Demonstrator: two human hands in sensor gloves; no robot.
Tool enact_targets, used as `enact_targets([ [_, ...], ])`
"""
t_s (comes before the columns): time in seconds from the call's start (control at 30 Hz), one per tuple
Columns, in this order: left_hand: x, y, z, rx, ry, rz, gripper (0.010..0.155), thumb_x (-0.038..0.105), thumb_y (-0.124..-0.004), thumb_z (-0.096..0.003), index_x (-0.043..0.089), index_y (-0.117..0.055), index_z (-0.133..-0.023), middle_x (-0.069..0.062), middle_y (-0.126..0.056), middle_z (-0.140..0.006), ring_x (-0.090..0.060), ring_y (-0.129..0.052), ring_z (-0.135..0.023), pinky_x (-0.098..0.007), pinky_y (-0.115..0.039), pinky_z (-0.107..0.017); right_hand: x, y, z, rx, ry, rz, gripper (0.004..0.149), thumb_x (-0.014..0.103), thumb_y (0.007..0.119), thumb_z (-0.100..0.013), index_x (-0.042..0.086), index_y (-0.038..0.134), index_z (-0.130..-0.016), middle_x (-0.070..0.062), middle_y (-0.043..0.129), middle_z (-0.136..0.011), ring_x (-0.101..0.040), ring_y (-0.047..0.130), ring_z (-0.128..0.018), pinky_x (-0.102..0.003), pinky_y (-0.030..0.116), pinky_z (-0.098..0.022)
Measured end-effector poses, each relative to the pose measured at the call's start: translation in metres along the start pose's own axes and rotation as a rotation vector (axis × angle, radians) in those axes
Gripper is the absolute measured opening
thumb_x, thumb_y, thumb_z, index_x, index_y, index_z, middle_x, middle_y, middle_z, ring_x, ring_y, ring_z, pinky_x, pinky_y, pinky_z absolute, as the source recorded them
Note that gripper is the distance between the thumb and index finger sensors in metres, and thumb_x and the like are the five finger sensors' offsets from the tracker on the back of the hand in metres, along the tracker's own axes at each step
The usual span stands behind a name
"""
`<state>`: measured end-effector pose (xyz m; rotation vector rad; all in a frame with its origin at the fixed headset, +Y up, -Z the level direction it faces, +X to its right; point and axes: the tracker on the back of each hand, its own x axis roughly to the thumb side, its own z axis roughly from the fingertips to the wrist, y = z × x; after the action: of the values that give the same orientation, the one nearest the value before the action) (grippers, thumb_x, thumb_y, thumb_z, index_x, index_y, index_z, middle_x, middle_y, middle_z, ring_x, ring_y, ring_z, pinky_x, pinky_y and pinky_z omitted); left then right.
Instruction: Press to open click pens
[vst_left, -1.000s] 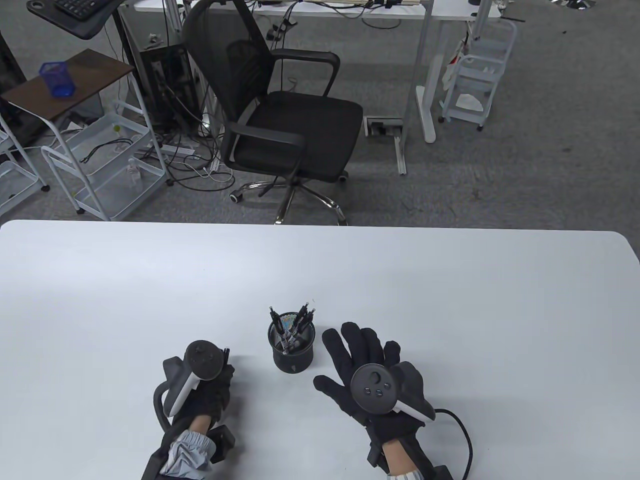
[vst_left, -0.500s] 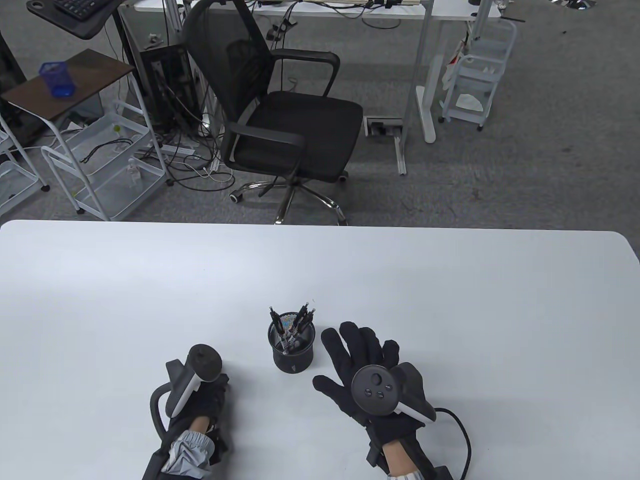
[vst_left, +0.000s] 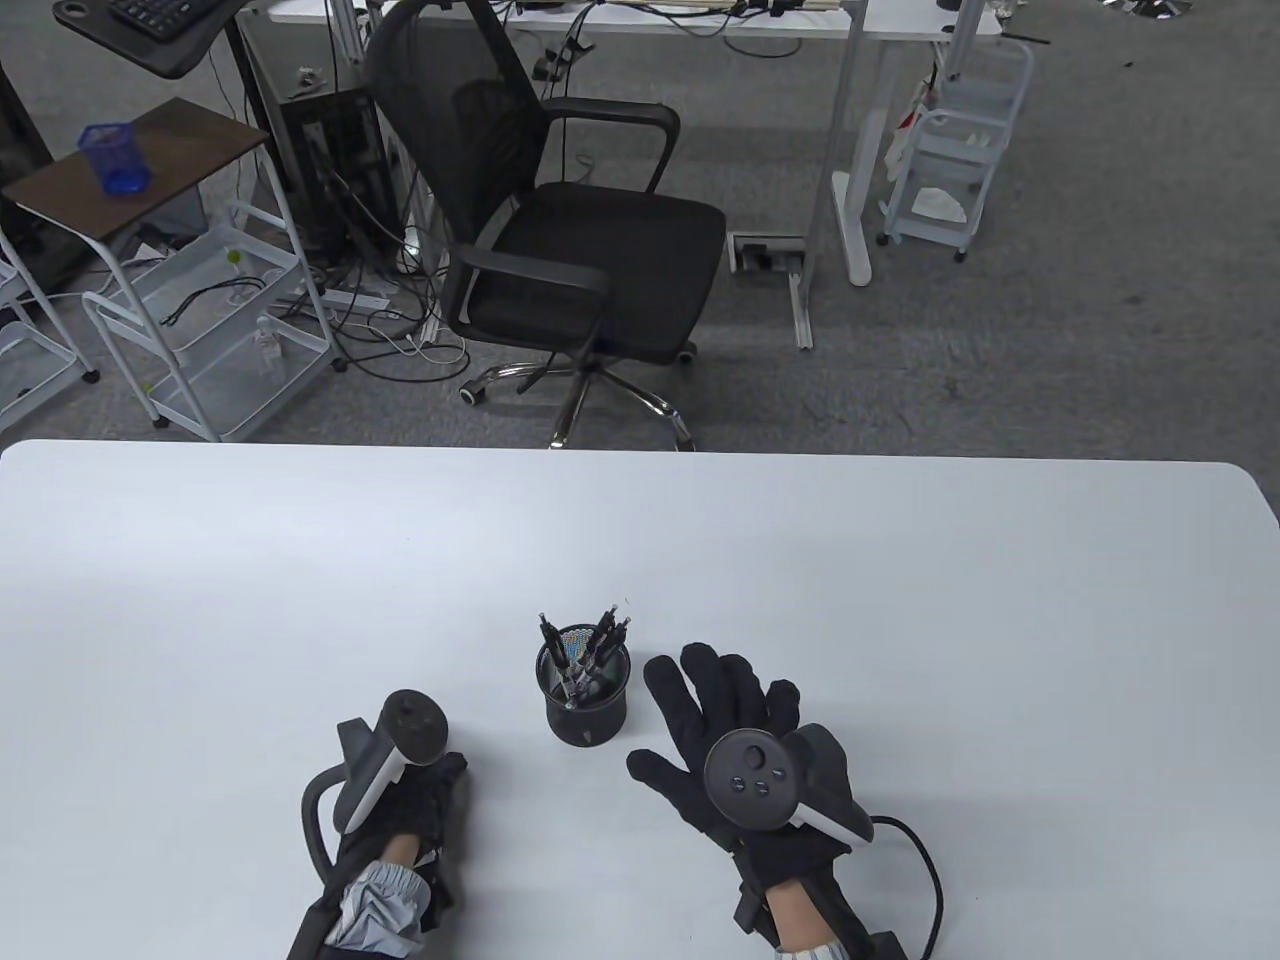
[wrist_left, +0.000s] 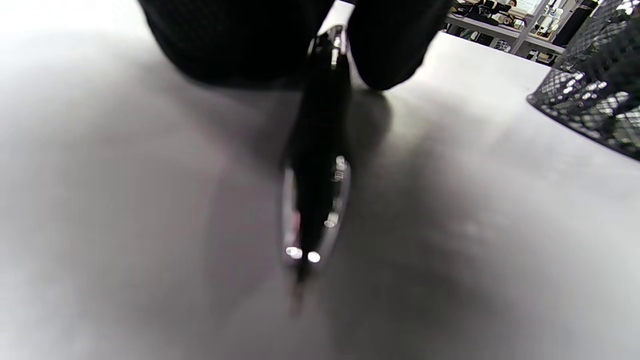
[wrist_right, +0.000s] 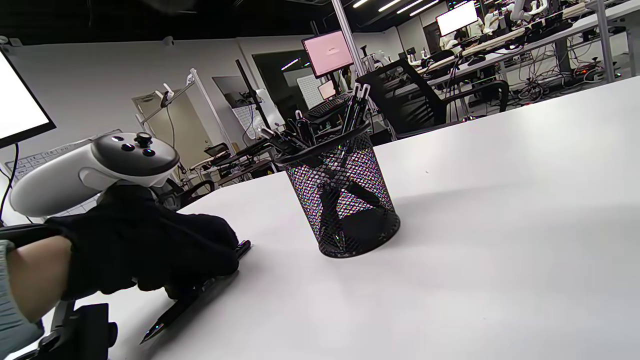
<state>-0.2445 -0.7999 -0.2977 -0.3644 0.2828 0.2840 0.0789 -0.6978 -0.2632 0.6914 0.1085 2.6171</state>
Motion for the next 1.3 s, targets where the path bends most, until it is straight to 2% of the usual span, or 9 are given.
enact_targets([
  [0.47,-0.001,0.000,-0.002,-0.044,-0.018,0.033,0.072,0.044,-0.079,-0.0663,0.004,-0.049,-0.118,-0.018,-0.070,-0.098,-0.019,-0.084,-0.074,-0.032,-0.086,-0.057,0.000,0.000,0.000,0.008,0.007,0.003,0.076,0.054,0.052,-0.066,0.017,0.018,-0.123,-0.029,0.009,-0.125,-0.064,0.016,-0.108,-0.085,0.008,-0.063],
  [0.57,0.001,0.003,-0.001,-0.092,-0.029,0.040,0.073,0.043,-0.079,-0.0667,0.003,-0.047,-0.119,-0.021,-0.067,-0.102,-0.022,-0.082,-0.078,-0.036,-0.084,-0.061,0.000,0.000,0.000,0.009,0.007,0.003,0.076,0.054,0.052,-0.066,0.017,0.018,-0.123,-0.030,0.009,-0.125,-0.064,0.016,-0.108,-0.085,0.007,-0.063],
  [0.63,0.008,0.009,0.002,-0.174,-0.017,0.010,0.076,0.044,-0.077,-0.0681,0.002,-0.043,-0.121,-0.025,-0.062,-0.108,-0.031,-0.081,-0.082,-0.041,-0.082,-0.063,-0.001,0.000,0.000,0.009,0.008,0.003,0.076,0.054,0.052,-0.066,0.017,0.018,-0.123,-0.030,0.009,-0.125,-0.064,0.016,-0.108,-0.085,0.008,-0.063],
  [0.67,0.012,0.013,0.005,-0.178,-0.010,-0.013,0.077,0.044,-0.077,-0.0680,0.002,-0.042,-0.121,-0.027,-0.059,-0.111,-0.033,-0.080,-0.083,-0.042,-0.081,-0.064,-0.001,0.000,0.000,0.009,0.009,0.003,0.076,0.054,0.052,-0.066,0.017,0.018,-0.123,-0.029,0.009,-0.125,-0.064,0.016,-0.108,-0.085,0.008,-0.063],
  [0.8,0.032,0.039,0.028,-0.016,-0.078,-0.040,0.078,0.045,-0.078,-0.0677,0.004,-0.040,-0.122,-0.028,-0.052,-0.117,-0.038,-0.076,-0.087,-0.047,-0.077,-0.068,-0.003,-0.001,0.000,0.010,0.018,-0.002,0.076,0.054,0.052,-0.066,0.017,0.018,-0.123,-0.030,0.009,-0.125,-0.064,0.015,-0.107,-0.085,0.007,-0.063],
  [0.97,0.048,0.059,0.058,0.139,-0.285,0.035,0.073,0.047,-0.078,-0.0673,0.017,-0.042,-0.124,-0.022,-0.042,-0.123,-0.044,-0.060,-0.104,-0.057,-0.062,-0.079,-0.004,-0.001,-0.001,0.012,0.024,-0.004,0.076,0.054,0.053,-0.066,0.017,0.018,-0.123,-0.030,0.009,-0.125,-0.064,0.015,-0.107,-0.085,0.007,-0.063],
  [1.1,0.060,0.052,0.061,0.172,-0.487,0.159,0.069,0.049,-0.077,-0.0669,0.030,-0.043,-0.123,-0.017,-0.031,-0.127,-0.045,-0.038,-0.112,-0.066,-0.041,-0.083,-0.002,0.000,-0.001,0.019,0.022,0.001,0.076,0.054,0.053,-0.066,0.017,0.018,-0.123,-0.030,0.008,-0.125,-0.064,0.015,-0.107,-0.085,0.007,-0.063],
  [1.2,0.064,0.039,0.055,0.144,-0.520,0.220,0.064,0.050,-0.076,-0.0670,0.033,-0.047,-0.122,-0.017,-0.020,-0.127,-0.048,-0.024,-0.112,-0.070,-0.030,-0.081,-0.002,-0.001,-0.001,0.015,0.020,0.000,0.077,0.054,0.053,-0.066,0.017,0.018,-0.123,-0.030,0.008,-0.125,-0.064,0.015,-0.107,-0.085,0.007,-0.063],
  [1.3,0.065,0.031,0.051,0.155,-0.508,0.258,0.063,0.052,-0.075,-0.0672,0.034,-0.048,-0.121,-0.018,-0.014,-0.126,-0.049,-0.018,-0.110,-0.071,-0.026,-0.080,-0.002,-0.001,-0.001,0.013,0.019,-0.001,0.077,0.054,0.053,-0.066,0.017,0.018,-0.123,-0.029,0.008,-0.125,-0.064,0.015,-0.107,-0.085,0.007,-0.063],
])
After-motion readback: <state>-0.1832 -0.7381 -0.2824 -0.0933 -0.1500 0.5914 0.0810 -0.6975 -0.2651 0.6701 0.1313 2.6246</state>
